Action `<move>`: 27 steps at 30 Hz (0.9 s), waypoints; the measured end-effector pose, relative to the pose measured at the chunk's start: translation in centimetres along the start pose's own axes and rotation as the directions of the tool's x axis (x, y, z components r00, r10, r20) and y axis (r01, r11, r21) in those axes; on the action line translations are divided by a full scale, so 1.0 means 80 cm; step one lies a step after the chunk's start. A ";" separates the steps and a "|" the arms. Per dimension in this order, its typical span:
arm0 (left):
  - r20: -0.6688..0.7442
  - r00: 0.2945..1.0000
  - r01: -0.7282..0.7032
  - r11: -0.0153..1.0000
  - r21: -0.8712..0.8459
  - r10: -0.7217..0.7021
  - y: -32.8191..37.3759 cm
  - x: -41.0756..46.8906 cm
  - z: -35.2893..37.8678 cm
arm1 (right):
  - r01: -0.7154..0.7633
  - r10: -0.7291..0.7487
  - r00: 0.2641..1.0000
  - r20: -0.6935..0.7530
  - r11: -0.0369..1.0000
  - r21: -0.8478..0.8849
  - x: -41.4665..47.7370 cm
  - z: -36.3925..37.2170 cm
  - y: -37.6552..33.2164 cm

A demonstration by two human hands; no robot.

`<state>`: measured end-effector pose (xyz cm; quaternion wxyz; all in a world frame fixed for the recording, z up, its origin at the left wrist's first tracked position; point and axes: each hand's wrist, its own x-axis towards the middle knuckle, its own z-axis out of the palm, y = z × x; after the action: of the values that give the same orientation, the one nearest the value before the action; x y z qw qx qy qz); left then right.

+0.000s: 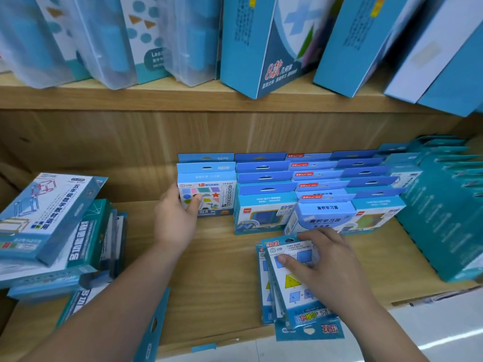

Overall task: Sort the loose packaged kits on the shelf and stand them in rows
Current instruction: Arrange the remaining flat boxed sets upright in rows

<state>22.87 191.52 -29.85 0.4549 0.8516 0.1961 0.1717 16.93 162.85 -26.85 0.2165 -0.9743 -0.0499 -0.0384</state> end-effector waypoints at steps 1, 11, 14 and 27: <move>-0.001 1.000 0.005 1.000 0.014 -0.005 -0.001 0.001 0.000 | -0.007 0.007 1.000 0.005 1.000 0.002 -0.001 -0.001 -0.002; -0.054 0.992 0.112 0.993 -0.035 -0.113 0.010 -0.057 -0.011 | -0.147 0.129 0.986 0.101 0.970 0.194 -0.004 -0.030 0.034; 0.096 0.987 0.144 0.980 -0.136 -0.132 0.036 -0.116 -0.014 | -0.205 0.152 0.964 0.216 0.945 0.254 -0.007 -0.035 0.050; 0.421 0.873 0.348 0.920 -0.179 -0.248 0.106 -0.214 0.026 | 0.037 -0.078 0.990 0.120 0.950 0.312 -0.011 -0.028 0.064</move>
<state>10.58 177.33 -25.73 0.6089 0.7637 0.2084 -0.0508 16.54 157.22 -27.02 0.3610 -0.9270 -0.0979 0.0275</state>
